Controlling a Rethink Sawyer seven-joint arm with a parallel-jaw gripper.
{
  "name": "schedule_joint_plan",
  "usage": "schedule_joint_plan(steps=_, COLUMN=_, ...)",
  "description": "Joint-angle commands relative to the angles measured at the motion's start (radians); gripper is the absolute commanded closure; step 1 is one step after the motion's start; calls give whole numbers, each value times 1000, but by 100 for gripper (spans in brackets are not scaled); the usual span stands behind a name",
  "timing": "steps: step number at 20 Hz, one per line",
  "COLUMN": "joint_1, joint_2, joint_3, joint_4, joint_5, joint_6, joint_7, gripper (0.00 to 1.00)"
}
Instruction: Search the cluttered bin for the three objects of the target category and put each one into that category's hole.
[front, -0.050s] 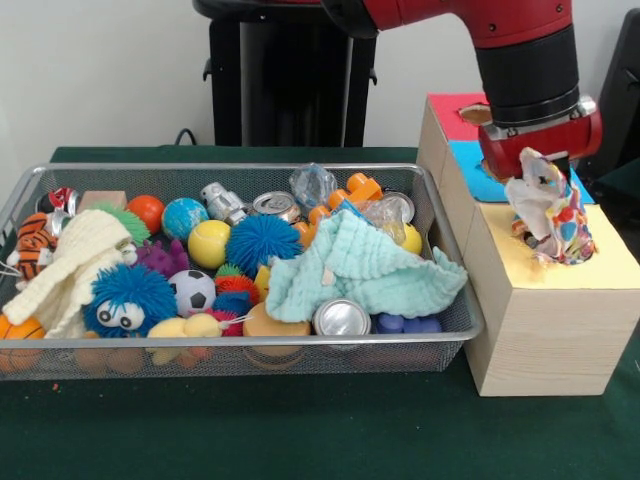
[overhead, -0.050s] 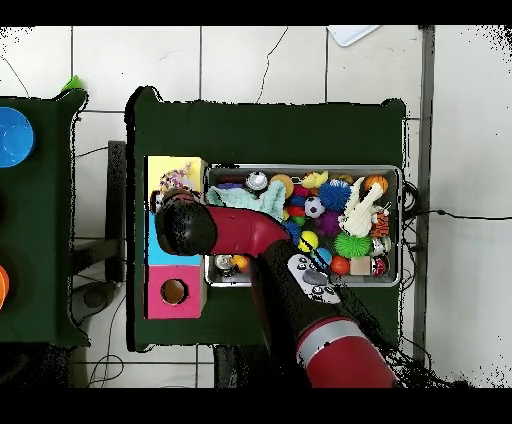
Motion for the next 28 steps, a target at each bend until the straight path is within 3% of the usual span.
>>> schedule_joint_plan(steps=1, joint_1=44, joint_2=45, joint_3=41, joint_4=-10, joint_5=60, joint_6=-17, joint_7=221, gripper=100)
schedule_joint_plan(steps=7, joint_1=118, joint_2=111, joint_3=-55, joint_4=-90, joint_5=49, joint_6=-54, joint_7=196, gripper=100)
schedule_joint_plan(steps=17, joint_1=436, joint_2=362, joint_3=-550, joint_4=-407, joint_5=55, joint_6=-169, joint_7=181, gripper=100)
schedule_joint_plan(steps=24, joint_1=572, joint_2=482, joint_3=-797, joint_4=-513, joint_5=72, joint_6=-206, joint_7=191, gripper=100)
schedule_joint_plan(steps=28, joint_1=597, joint_2=518, joint_3=-852, joint_4=-551, joint_5=57, joint_6=-160, joint_7=178, gripper=100)
